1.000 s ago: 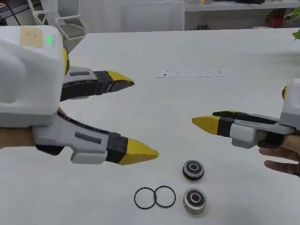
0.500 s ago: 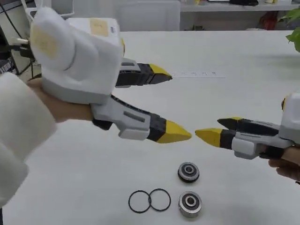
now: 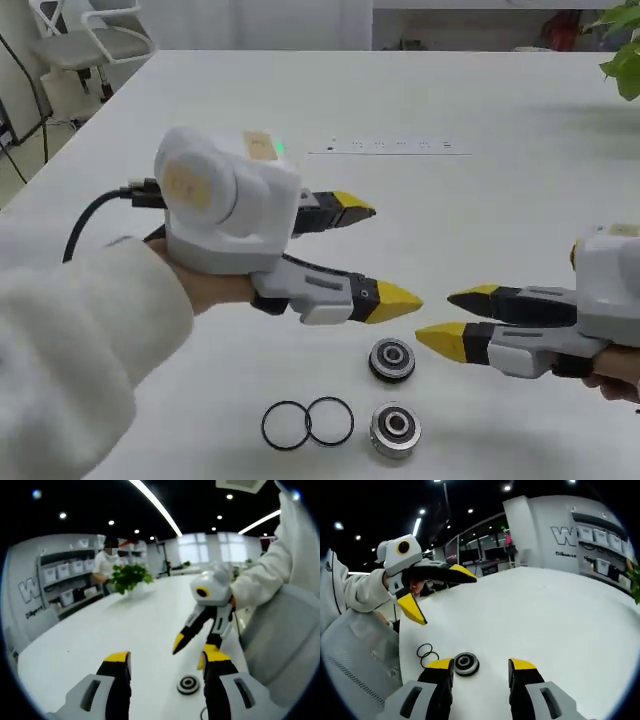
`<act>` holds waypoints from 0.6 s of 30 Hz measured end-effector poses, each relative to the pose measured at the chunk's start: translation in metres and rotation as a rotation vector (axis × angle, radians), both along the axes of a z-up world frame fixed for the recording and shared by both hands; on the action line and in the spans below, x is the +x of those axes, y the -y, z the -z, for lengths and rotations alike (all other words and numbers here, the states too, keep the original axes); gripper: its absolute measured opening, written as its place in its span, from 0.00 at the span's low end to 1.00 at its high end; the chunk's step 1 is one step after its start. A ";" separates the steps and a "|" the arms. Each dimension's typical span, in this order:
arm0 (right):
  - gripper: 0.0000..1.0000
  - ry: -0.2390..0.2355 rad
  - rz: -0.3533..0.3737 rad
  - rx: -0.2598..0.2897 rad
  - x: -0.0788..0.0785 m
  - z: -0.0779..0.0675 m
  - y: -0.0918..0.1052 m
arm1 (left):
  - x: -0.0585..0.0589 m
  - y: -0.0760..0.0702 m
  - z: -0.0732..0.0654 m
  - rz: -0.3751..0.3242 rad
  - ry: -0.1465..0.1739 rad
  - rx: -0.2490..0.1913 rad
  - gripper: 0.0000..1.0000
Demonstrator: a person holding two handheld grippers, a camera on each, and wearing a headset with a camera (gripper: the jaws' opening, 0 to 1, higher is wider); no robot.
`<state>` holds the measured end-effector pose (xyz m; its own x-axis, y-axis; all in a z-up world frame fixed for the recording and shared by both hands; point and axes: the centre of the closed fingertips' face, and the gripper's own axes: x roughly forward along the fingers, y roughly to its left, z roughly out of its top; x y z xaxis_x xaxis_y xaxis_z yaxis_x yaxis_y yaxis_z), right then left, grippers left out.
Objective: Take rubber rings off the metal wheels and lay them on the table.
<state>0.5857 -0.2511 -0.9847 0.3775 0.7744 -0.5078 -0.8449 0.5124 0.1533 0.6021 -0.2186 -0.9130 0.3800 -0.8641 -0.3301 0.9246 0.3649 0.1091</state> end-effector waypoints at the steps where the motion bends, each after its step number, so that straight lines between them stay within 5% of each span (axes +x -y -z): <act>1: 0.41 -0.001 -0.016 -0.012 -0.002 0.003 0.000 | -0.001 -0.001 0.005 -0.008 -0.017 -0.006 0.56; 9: 0.37 0.012 -0.053 -0.077 -0.004 0.016 -0.002 | -0.009 0.006 0.038 0.009 -0.074 0.021 0.48; 18: 0.35 0.000 -0.105 -0.115 -0.012 0.028 -0.011 | -0.018 0.014 0.072 0.041 -0.096 0.096 0.40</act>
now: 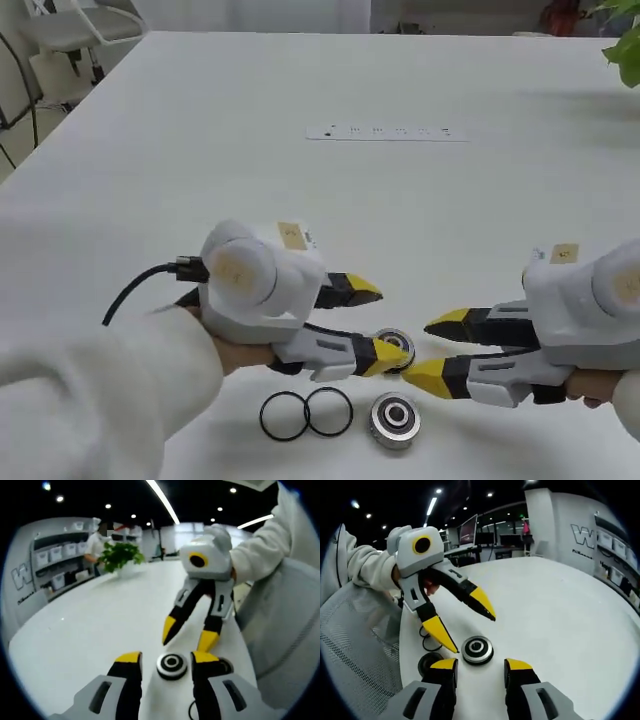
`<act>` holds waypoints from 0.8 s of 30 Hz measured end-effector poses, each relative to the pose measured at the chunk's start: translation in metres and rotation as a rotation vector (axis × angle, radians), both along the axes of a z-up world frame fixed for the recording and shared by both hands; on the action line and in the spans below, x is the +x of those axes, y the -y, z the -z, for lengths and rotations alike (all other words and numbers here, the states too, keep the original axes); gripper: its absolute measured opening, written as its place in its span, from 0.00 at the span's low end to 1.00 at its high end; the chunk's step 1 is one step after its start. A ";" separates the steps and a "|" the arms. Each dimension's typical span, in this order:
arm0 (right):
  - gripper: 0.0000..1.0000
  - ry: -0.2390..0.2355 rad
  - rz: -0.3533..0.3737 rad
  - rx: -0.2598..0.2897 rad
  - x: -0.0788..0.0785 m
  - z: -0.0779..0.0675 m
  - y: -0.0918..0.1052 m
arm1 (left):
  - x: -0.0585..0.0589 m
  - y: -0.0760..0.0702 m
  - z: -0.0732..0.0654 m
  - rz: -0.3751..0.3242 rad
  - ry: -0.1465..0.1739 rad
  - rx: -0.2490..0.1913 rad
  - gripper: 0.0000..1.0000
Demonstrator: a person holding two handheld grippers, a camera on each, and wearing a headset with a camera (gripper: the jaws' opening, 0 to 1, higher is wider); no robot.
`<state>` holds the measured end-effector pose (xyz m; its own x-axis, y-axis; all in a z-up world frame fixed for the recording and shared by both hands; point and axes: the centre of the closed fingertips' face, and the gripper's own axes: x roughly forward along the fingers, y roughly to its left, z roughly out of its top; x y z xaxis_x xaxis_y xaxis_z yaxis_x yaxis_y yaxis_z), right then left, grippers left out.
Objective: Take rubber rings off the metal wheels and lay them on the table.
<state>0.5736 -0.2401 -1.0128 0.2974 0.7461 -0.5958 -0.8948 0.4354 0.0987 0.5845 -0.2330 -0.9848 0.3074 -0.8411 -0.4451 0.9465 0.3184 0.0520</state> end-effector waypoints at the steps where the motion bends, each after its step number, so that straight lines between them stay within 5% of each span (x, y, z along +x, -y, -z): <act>1: 0.34 -0.002 -0.003 0.001 -0.001 0.000 -0.001 | 0.000 0.000 0.001 -0.004 -0.006 0.000 0.39; 10: 0.31 -0.043 0.036 0.047 0.000 0.001 -0.005 | -0.003 0.000 0.017 -0.013 -0.031 0.029 0.25; 16: 0.26 -0.043 0.036 0.039 -0.001 0.004 -0.005 | 0.000 0.001 0.014 -0.031 -0.036 0.013 0.19; 24: 0.20 -0.033 0.022 0.026 -0.002 0.007 -0.006 | -0.002 0.004 0.015 0.005 -0.006 0.024 0.14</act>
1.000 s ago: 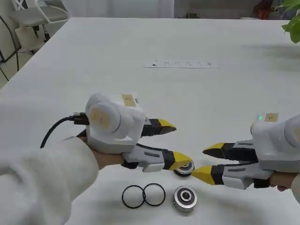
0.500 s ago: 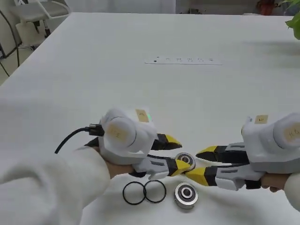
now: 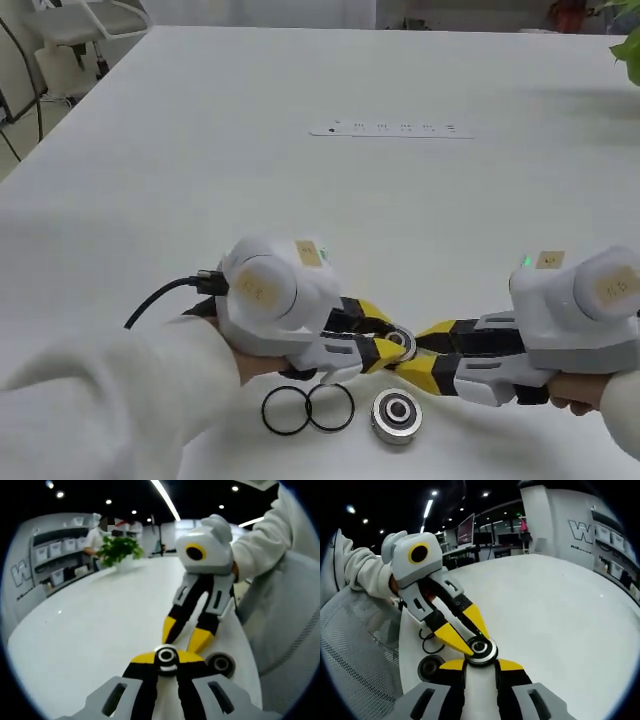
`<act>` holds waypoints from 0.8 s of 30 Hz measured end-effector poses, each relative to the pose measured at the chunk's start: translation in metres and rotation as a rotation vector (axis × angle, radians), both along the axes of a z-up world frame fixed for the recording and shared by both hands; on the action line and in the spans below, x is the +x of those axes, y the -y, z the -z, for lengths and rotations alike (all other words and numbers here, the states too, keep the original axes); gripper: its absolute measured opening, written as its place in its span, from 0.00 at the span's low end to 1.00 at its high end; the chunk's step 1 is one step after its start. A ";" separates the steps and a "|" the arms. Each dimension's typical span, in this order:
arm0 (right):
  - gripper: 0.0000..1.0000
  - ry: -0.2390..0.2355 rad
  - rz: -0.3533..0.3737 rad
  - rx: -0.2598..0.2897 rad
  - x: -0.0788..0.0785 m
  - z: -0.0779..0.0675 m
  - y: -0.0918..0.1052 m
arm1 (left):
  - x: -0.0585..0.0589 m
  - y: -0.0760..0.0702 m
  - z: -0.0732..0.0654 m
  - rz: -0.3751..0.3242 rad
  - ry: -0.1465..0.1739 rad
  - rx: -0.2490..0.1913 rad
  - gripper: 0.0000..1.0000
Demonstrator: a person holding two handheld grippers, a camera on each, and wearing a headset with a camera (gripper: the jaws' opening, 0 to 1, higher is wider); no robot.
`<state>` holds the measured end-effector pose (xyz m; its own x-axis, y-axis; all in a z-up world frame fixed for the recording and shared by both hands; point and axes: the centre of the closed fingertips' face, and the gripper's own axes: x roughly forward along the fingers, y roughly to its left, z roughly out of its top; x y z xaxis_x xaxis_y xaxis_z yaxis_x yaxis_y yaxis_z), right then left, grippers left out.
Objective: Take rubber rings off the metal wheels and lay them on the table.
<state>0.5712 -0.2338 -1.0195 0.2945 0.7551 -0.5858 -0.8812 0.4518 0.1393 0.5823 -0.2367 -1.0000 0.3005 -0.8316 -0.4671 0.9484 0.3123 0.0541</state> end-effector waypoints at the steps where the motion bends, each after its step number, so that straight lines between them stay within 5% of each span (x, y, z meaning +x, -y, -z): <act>1: 0.20 -0.006 0.005 0.003 0.000 0.000 0.000 | 0.000 0.000 0.001 -0.002 -0.009 0.001 0.14; 16: 0.16 0.026 -0.024 -0.022 -0.001 -0.001 0.001 | -0.002 0.000 0.001 -0.011 -0.017 -0.009 0.14; 21: 0.29 0.040 -0.016 -0.012 0.002 -0.003 -0.006 | -0.003 0.000 0.000 -0.011 -0.019 -0.012 0.14; 24: 0.24 0.074 -0.068 -0.037 0.000 -0.001 -0.009 | -0.003 0.000 0.000 -0.009 -0.018 -0.013 0.14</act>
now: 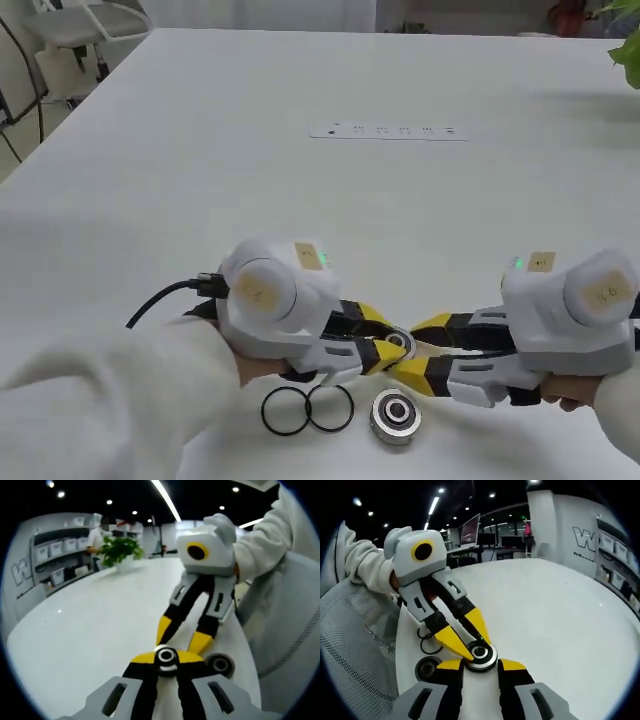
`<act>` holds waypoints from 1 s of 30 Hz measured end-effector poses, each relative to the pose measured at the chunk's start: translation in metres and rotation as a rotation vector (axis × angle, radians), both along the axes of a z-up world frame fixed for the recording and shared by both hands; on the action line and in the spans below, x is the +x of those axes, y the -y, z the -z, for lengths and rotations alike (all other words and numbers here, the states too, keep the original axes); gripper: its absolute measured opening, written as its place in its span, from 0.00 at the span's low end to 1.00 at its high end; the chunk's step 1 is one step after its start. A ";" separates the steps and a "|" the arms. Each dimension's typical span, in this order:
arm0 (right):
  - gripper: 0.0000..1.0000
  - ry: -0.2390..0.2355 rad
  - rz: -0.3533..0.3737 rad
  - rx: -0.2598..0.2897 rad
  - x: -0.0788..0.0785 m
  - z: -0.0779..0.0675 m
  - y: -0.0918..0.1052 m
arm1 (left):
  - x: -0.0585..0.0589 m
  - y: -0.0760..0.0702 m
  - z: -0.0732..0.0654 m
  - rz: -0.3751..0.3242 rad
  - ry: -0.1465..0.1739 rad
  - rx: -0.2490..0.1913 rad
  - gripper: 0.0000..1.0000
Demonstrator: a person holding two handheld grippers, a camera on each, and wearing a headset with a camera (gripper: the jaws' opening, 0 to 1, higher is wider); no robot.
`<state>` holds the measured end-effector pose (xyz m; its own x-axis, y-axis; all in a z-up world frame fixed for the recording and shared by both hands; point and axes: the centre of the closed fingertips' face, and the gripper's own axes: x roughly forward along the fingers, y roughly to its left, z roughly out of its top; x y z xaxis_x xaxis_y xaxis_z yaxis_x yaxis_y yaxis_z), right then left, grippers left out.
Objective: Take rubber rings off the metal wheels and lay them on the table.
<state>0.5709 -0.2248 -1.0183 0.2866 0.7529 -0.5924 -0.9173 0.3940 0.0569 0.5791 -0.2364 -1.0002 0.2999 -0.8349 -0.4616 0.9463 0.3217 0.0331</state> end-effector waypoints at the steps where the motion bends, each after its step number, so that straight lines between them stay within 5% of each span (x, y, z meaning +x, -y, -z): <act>1: 0.23 -0.004 0.025 -0.002 0.001 0.002 0.001 | 0.000 0.000 0.000 0.002 0.000 0.000 0.14; 25: 0.18 0.004 -0.008 -0.026 -0.001 -0.001 0.009 | -0.002 -0.001 0.000 0.010 0.001 0.003 0.14; 30: 0.09 0.014 -0.018 -0.045 -0.001 0.001 0.013 | -0.001 -0.002 0.000 0.005 -0.001 0.004 0.14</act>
<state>0.5701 -0.2381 -1.0188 0.2819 0.7306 -0.6220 -0.9248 0.3796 0.0267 0.5776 -0.2347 -1.0003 0.2956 -0.8345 -0.4651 0.9478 0.3170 0.0335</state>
